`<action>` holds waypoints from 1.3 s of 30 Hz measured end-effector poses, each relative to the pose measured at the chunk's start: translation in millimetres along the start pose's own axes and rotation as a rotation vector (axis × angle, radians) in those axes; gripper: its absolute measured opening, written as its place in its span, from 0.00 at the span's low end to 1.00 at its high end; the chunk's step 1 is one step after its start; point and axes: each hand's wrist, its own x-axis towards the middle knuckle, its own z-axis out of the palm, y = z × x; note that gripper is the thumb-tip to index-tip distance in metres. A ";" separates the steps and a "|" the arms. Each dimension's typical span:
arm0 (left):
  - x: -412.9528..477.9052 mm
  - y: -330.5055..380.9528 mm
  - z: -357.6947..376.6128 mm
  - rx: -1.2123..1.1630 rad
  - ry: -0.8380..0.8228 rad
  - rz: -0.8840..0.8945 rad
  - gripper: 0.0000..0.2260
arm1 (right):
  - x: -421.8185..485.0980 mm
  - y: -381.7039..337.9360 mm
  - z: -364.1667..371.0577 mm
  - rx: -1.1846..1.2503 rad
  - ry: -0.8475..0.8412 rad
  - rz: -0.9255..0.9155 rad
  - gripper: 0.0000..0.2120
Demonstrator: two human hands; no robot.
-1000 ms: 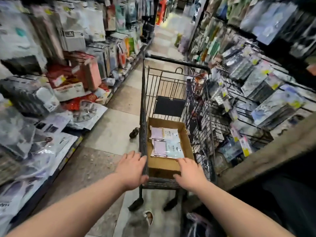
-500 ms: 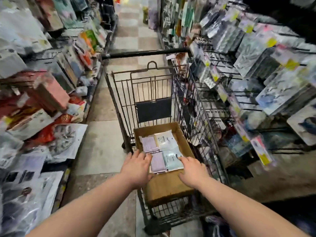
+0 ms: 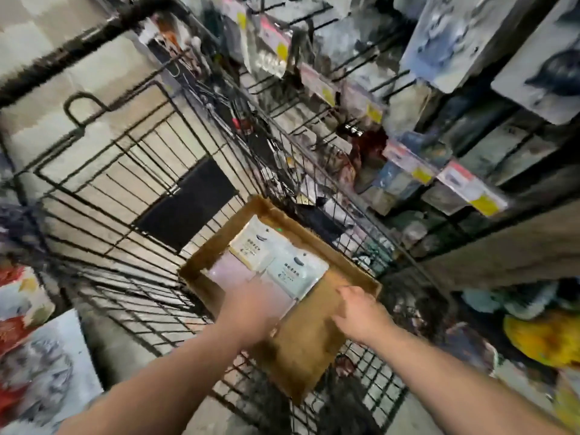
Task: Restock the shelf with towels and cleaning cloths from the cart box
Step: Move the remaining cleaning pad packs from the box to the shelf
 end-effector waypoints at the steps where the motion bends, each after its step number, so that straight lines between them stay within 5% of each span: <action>1: 16.5 -6.5 1.0 0.011 -0.012 0.027 0.31 | 7.3 -1.6 7.2 0.032 -0.012 0.043 0.28; 16: 176.0 -132.6 52.6 -0.101 -0.297 -0.009 0.34 | 148.9 -52.8 124.3 0.531 -0.133 0.451 0.31; 21: 213.4 -143.4 70.4 -0.250 -0.218 -0.081 0.30 | 170.9 -56.5 131.9 0.679 -0.073 0.566 0.28; 27: 237.9 -148.1 88.2 -0.377 -0.216 -0.143 0.47 | 193.4 -63.4 137.2 1.074 0.091 0.654 0.35; 31: 243.2 -148.4 98.5 -0.523 -0.191 -0.244 0.51 | 194.6 -65.5 137.9 1.181 0.131 0.679 0.29; 39: 229.3 -124.9 105.3 -0.493 -0.274 -0.280 0.39 | 164.1 -43.6 141.8 1.304 0.167 0.691 0.20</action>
